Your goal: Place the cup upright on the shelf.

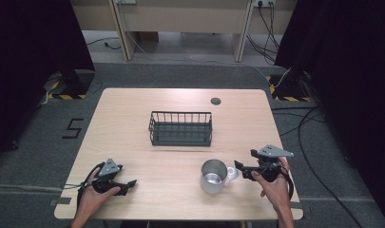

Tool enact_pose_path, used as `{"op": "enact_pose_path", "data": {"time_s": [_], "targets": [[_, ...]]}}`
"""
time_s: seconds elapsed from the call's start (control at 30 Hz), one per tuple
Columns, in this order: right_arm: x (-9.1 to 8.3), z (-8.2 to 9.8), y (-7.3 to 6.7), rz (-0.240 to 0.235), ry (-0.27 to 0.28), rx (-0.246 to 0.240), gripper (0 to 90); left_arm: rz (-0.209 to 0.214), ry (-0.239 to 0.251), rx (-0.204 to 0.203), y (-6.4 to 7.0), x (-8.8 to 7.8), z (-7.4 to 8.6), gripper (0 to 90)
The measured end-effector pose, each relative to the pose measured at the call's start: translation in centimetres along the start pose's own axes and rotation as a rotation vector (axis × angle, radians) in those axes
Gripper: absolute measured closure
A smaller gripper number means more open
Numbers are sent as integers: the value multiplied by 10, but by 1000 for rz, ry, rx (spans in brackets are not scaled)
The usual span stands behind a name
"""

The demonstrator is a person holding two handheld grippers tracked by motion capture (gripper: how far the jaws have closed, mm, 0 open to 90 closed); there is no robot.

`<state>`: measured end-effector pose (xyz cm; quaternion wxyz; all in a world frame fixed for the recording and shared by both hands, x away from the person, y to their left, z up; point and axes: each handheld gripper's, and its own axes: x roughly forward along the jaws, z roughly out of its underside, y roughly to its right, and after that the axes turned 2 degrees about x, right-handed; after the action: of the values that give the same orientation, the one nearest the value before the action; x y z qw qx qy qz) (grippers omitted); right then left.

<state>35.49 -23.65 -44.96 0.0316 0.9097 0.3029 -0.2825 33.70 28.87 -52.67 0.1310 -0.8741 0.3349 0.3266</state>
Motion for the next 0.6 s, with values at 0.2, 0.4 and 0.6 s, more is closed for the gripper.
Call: {"op": "enact_pose_path", "data": {"time_s": [0.2, 0.4, 0.6], "targets": [[-11, 6, -16, -1, 82, -1, 153, 0, 0, 0, 0, 0, 0, 132], [-19, 13, -32, -18, 139, -6, 151, 0, 1, -1, 0, 0, 0, 132], [-25, 17, -45, -44, 180, -27, 151, 0, 1, -1, 0, 0, 0, 132]]}}
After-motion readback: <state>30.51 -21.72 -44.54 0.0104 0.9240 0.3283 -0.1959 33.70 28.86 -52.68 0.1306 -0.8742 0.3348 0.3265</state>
